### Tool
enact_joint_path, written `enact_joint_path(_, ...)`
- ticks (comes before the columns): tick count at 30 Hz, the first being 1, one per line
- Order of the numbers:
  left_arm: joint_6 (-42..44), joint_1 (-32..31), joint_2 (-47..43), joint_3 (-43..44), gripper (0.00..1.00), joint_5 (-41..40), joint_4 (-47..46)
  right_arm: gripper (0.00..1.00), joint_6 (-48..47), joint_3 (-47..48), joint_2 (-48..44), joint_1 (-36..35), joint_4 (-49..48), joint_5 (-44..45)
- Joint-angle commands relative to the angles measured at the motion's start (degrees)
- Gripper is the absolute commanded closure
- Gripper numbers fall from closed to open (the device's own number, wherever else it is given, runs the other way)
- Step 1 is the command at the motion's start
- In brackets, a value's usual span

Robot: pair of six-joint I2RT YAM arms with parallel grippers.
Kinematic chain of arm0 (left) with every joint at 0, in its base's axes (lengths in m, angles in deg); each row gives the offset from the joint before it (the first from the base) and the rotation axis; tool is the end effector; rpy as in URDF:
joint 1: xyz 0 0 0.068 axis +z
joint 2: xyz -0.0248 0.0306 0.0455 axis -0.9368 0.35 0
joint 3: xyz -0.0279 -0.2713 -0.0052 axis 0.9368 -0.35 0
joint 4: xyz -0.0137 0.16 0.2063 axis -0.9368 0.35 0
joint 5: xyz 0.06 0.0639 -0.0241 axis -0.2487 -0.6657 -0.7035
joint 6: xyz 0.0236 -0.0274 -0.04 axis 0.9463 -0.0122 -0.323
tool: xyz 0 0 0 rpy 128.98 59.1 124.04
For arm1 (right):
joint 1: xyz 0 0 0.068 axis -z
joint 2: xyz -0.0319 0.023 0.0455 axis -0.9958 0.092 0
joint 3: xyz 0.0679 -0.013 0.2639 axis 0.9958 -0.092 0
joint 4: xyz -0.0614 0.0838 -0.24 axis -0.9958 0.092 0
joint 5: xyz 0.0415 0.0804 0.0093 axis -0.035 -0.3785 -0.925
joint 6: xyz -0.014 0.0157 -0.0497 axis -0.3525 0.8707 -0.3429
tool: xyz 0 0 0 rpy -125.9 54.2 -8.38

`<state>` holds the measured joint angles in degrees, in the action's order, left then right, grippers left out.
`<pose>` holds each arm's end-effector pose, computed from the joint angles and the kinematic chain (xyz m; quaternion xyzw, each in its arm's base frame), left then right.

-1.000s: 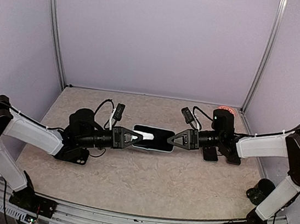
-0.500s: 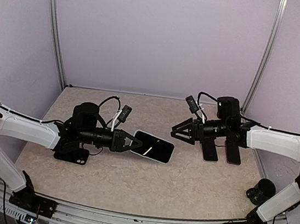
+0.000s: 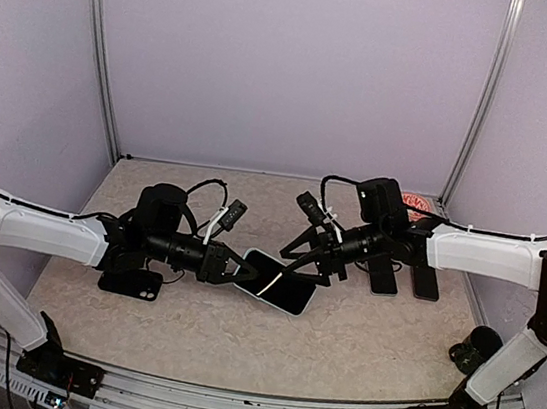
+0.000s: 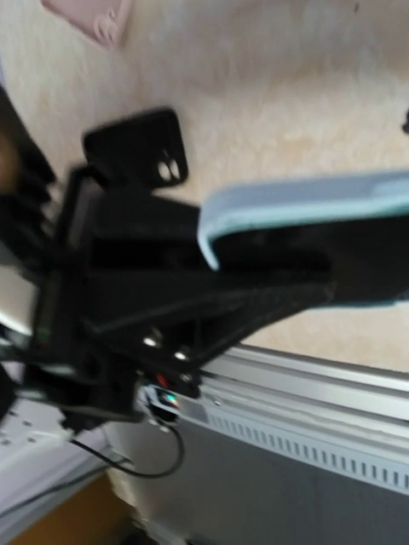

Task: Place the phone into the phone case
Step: Press the phone case onto the phone.

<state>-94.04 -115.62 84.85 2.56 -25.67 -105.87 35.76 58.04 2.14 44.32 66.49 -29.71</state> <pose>0.1995 -0.2383 0.2219 0.3064 0.7438 -0.5296 0.2691 0.2435 0.2457 0.2560 -0.5024 0.6344 0.5178 0.2774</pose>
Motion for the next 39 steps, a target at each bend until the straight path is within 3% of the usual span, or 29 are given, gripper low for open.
enact_joint_path(1, 1.36, -0.38, -2.42, 2.67, 1.0, 2.48, -2.11, 0.34, -3.67, 2.69, 2.81, -2.46, 3.06, 2.7)
enact_joint_path(8, 0.12, -0.47, -1.86, 2.57, 1.0, 3.57, -3.63, 0.4, -5.65, 4.66, 4.22, -5.15, 4.04, 5.88)
enact_joint_path(14, -0.13, -0.65, -1.16, 2.63, 1.0, 4.31, -4.27, 0.51, -6.04, 5.09, 4.82, -5.56, 3.55, 6.56)
enact_joint_path(17, -0.13, -0.61, -0.97, 2.54, 1.0, 4.36, -4.27, 0.64, -6.2, 4.96, 4.59, -5.65, 3.04, 6.43)
enact_joint_path(23, -0.63, -0.72, -0.56, 2.15, 1.0, 4.08, -5.08, 0.99, -6.73, 5.24, 4.66, -6.16, 3.54, 7.1)
enact_joint_path(24, -0.78, -0.74, -0.46, 2.11, 1.0, 4.02, -5.2, 1.0, -6.71, 5.27, 4.67, -6.24, 3.62, 7.25)
enact_joint_path(33, -1.04, -0.82, 0.19, 2.54, 1.0, 3.43, -5.24, 1.0, -6.37, 4.64, 3.61, -6.53, 3.35, 9.46)
enact_joint_path(36, -0.52, -0.76, -0.34, 2.53, 1.0, 3.18, -4.87, 0.79, -5.69, 4.25, 3.27, -6.3, 3.66, 9.36)
enact_joint_path(39, 0.08, -0.42, -1.69, 2.28, 1.0, 2.88, -4.41, 0.67, -5.31, 3.21, 3.31, -5.78, 4.06, 5.97)
